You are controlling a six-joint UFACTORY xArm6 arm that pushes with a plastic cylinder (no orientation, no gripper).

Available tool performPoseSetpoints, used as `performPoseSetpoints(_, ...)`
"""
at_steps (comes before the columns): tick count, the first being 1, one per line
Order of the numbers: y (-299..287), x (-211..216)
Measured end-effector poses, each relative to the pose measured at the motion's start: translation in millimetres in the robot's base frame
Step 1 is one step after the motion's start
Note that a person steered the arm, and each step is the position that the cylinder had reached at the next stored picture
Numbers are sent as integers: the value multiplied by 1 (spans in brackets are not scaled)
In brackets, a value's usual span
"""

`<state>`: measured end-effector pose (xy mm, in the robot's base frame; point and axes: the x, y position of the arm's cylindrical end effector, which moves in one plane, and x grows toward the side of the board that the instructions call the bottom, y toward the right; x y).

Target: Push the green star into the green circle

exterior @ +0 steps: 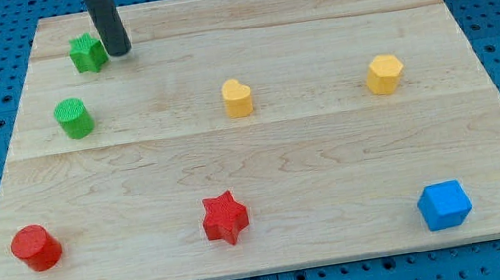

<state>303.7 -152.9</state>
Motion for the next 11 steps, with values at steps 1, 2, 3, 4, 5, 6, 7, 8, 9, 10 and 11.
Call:
performPoseSetpoints(1, -19, -27)
performPoseSetpoints(2, -11, -94)
performPoseSetpoints(3, -49, -111)
performPoseSetpoints(4, -46, -64)
performPoseSetpoints(5, -41, -26)
performPoseSetpoints(6, -41, 5)
performPoseSetpoints(7, -41, 40)
performPoseSetpoints(8, -49, 19)
performPoseSetpoints(9, -58, -40)
performPoseSetpoints(10, -81, -33)
performPoseSetpoints(11, -85, -5)
